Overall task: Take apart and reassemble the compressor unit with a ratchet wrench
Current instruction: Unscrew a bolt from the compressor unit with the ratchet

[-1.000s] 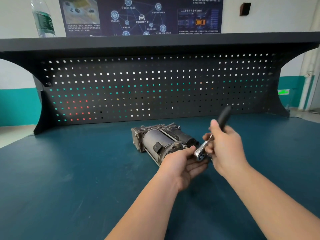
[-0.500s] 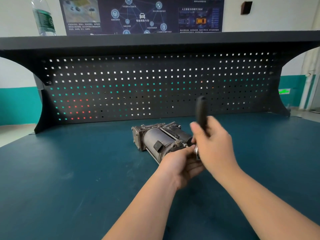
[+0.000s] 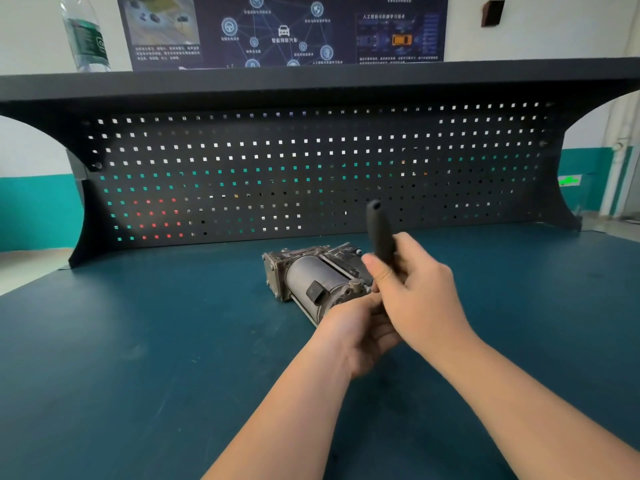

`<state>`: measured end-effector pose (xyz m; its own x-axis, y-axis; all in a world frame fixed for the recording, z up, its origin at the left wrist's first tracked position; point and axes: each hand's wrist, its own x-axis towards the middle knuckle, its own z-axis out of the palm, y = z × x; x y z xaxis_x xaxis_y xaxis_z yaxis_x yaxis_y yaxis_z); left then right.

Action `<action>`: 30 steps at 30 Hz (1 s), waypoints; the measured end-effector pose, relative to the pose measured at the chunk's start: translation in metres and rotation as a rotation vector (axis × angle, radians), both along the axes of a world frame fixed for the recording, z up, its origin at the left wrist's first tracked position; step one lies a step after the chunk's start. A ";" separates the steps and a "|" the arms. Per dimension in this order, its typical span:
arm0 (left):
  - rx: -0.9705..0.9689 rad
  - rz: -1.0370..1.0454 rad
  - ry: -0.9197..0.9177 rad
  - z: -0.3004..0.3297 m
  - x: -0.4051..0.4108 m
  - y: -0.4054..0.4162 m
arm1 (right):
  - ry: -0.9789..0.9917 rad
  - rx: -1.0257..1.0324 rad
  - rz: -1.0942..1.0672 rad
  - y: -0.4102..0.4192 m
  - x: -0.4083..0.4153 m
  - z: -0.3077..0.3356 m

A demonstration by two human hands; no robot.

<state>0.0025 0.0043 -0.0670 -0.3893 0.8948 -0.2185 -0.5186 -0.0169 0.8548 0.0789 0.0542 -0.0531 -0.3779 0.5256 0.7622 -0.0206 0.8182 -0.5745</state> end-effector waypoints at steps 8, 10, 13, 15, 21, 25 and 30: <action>-0.013 -0.003 -0.042 0.000 0.001 0.003 | 0.605 -1.373 0.236 0.030 0.002 0.006; -0.016 0.000 -0.038 -0.001 0.002 0.004 | 0.489 -1.044 0.188 0.026 0.001 0.007; -0.013 -0.004 -0.007 0.000 0.002 0.002 | 0.133 -0.233 0.066 0.009 0.005 0.007; -0.012 -0.015 0.029 0.000 0.001 0.000 | -0.025 0.075 0.022 0.003 0.003 0.002; -0.007 0.004 -0.029 0.002 -0.001 0.001 | 0.316 -0.639 0.084 0.018 0.001 0.008; -0.015 0.012 -0.050 0.000 0.001 0.002 | 0.525 -1.117 0.195 0.026 0.001 0.007; 0.016 -0.019 -0.021 0.001 0.002 0.002 | 0.023 -0.047 0.070 0.005 0.003 0.004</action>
<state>0.0048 0.0061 -0.0663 -0.3680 0.9054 -0.2120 -0.5368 -0.0207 0.8434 0.0823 0.0588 -0.0496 -0.3980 0.5339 0.7460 -0.0906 0.7864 -0.6111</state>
